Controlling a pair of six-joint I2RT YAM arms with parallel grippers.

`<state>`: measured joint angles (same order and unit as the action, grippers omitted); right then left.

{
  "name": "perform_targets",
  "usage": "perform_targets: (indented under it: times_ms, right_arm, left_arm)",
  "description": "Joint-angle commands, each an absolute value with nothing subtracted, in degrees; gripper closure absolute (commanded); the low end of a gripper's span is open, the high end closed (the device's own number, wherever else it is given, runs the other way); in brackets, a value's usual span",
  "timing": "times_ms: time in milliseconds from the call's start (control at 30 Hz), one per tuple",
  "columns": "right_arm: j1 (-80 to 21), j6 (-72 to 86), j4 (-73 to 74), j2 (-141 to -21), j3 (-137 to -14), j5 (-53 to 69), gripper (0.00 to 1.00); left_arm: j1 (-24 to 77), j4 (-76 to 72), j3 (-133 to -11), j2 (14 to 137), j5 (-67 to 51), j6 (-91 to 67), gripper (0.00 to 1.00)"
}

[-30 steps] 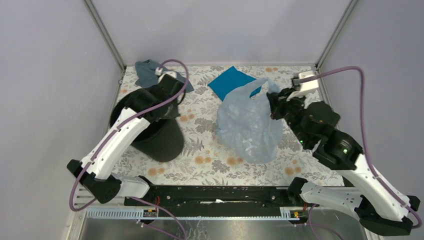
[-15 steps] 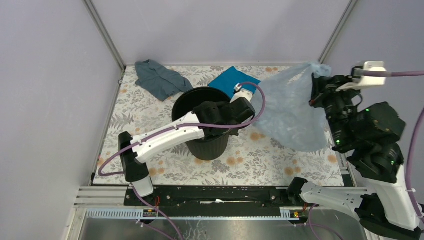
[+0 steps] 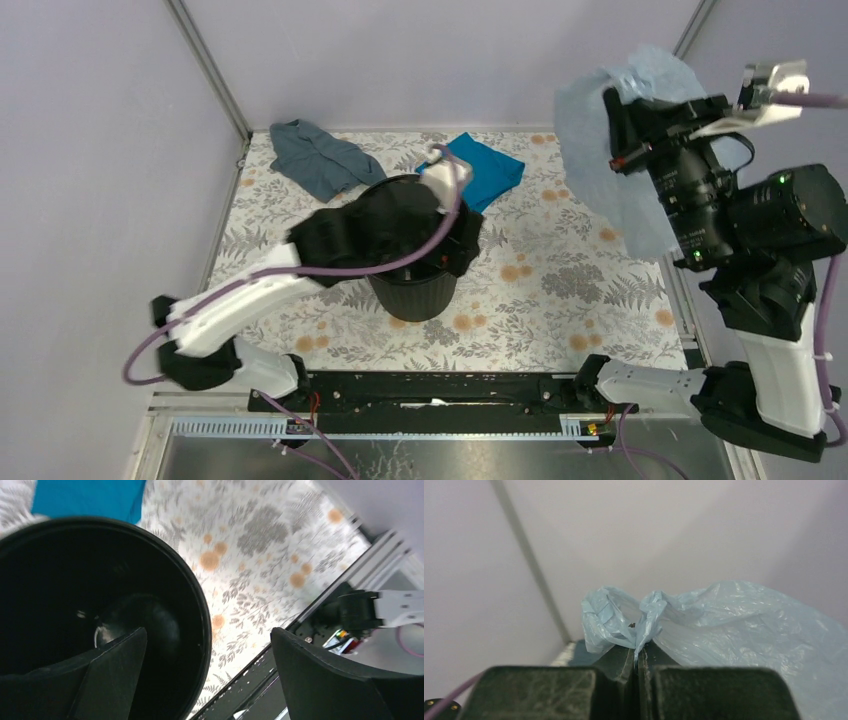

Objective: Put the trash bags into the trash bin

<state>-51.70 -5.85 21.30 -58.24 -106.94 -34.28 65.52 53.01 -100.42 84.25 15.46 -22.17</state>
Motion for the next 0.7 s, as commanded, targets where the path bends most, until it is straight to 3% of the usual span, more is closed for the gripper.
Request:
perform_targets:
  times_ms: [0,233,400,667]
  right_arm:
    - [-52.0,4.5,15.8,-66.3,-115.7,-14.9,1.00]
    - [-52.0,28.3,-0.4,-78.1,-119.5,4.7,1.00]
    - [-52.0,35.2,-3.7,-80.2,-117.3,-0.9,1.00]
    - [-52.0,38.9,-10.7,-72.9,-106.1,-8.4,1.00]
  left_arm:
    - [65.6,45.4,-97.1,71.9,18.5,-18.0,0.01]
    - [62.3,49.4,-93.7,62.6,29.6,-18.8,0.01]
    - [60.9,48.2,-91.2,56.6,32.8,-20.8,0.01]
    - [60.9,43.9,-89.4,52.3,38.7,-21.6,0.01]
